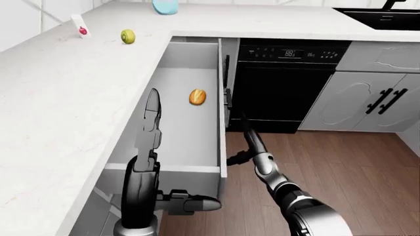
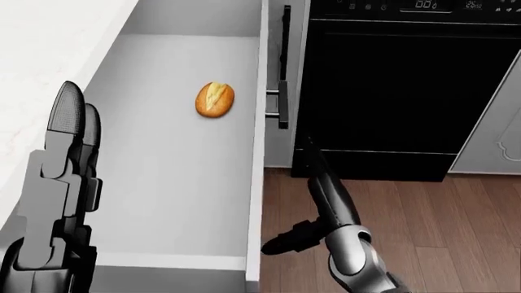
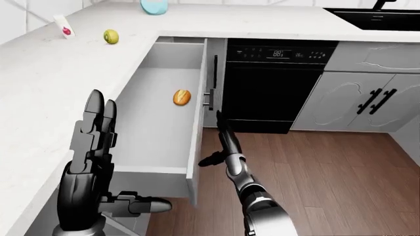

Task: Close the right drawer.

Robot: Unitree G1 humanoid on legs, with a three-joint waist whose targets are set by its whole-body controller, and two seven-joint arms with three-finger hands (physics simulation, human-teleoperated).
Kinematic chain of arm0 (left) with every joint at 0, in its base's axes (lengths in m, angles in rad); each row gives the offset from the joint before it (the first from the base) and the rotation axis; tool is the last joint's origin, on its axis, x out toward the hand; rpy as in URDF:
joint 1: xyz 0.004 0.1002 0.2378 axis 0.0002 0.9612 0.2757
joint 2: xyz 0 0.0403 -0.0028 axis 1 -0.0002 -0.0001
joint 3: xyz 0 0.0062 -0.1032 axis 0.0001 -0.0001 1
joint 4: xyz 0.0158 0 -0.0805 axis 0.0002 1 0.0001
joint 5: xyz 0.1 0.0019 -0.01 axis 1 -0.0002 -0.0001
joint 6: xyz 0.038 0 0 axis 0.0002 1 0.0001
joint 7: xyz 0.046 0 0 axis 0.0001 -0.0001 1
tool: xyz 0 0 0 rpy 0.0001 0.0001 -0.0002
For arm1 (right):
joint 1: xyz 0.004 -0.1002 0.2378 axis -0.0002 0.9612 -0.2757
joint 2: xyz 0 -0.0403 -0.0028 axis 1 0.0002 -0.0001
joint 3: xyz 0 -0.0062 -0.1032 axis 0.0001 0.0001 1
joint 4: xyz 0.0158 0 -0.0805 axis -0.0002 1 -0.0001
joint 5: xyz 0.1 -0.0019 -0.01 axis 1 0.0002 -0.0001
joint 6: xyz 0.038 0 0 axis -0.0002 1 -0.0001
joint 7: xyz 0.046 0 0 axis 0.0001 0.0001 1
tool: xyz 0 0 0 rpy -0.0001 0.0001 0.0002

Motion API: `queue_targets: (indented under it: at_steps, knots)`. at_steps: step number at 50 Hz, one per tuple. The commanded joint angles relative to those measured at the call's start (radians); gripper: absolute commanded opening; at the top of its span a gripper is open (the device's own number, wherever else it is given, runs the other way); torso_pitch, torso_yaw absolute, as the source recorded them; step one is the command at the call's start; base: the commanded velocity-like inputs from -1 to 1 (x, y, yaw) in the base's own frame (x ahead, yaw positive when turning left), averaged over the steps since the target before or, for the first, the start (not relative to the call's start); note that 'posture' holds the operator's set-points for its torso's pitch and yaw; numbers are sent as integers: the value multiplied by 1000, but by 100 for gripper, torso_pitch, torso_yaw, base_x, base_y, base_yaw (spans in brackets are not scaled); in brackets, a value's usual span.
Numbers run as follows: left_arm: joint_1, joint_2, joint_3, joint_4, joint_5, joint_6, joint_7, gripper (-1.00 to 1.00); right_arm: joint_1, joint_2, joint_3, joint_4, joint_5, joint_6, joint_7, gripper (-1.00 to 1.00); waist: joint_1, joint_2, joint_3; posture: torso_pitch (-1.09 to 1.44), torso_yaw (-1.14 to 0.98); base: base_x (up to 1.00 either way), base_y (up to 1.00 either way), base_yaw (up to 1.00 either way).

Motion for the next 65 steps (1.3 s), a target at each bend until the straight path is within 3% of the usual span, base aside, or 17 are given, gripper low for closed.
queue_targets:
  at_steps: [1,65]
  knots:
    - [-9,-1,-1,-40,-2,-22,4,100,-44,33,9,-52,2,-76,25,100,9,2,-25,0,0,0,0,0]
    - [0,-2,8,-52,-10,-24,1,100,-56,214,90,-64,-124,-60,7,100,1,16,-23,0,0,0,0,0]
